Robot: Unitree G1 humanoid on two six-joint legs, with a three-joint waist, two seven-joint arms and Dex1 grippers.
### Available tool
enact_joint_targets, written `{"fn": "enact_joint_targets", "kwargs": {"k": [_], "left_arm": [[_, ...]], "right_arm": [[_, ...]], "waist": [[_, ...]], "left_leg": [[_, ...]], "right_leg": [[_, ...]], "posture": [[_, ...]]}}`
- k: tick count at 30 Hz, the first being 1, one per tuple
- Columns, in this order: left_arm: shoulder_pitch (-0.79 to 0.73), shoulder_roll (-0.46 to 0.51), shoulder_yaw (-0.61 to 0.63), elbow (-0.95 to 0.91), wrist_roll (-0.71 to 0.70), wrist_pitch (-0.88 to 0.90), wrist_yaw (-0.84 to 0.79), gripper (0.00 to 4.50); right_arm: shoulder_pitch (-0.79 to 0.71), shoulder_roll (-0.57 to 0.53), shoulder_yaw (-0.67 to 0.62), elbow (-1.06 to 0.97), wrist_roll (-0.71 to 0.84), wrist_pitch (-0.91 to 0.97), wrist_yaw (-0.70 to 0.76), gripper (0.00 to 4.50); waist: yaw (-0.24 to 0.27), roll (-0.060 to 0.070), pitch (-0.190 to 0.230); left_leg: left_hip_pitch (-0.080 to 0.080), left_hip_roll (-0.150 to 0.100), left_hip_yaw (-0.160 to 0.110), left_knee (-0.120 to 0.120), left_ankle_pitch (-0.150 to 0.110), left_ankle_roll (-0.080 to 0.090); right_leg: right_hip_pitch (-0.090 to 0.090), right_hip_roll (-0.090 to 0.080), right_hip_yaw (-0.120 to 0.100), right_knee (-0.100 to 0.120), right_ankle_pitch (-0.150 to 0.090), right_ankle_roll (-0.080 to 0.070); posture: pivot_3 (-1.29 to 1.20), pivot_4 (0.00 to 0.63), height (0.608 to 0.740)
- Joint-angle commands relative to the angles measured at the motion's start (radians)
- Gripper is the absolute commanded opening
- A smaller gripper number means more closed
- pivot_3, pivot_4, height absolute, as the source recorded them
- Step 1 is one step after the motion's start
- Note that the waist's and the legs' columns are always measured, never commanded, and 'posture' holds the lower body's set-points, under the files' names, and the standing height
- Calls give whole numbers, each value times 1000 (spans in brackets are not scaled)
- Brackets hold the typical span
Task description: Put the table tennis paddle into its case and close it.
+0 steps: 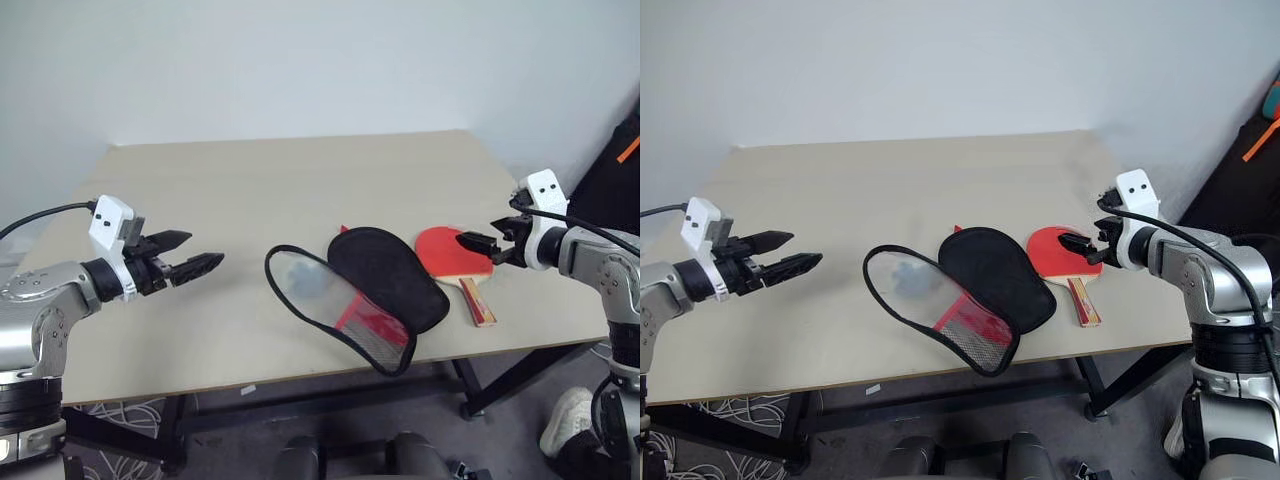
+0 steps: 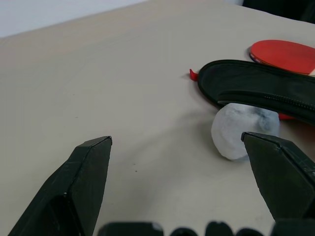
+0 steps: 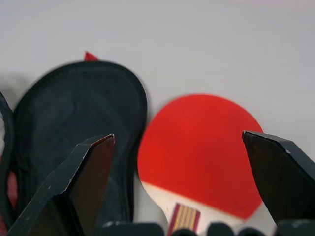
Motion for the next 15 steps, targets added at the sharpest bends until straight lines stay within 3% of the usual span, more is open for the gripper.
{"fn": "enact_joint_targets", "kwargs": {"k": [1,8,15], "left_arm": [[-26,21,8,-20,-21,-9,-23,4479],[-69,15,-34,3,9,-42,-34,4479],[-90,15,-62,4,11,-41,-33,4479]], "right_arm": [[2,-17,-11,-46,-3,11,-10,4500],[57,2,13,-82,-11,77,-44,4500],[114,79,42,39,-88,41,-144,4500]], "waist": [[0,0,0],[1,-1,0],[0,0,0]], "left_leg": [[0,0,0,0,0,0],[0,0,0,0,0,0],[0,0,0,0,0,0]], "right_leg": [[0,0,0,0,0,0],[0,0,0,0,0,0],[0,0,0,0,0,0]], "posture": [[0,0,698],[0,0,698],[0,0,698]]}}
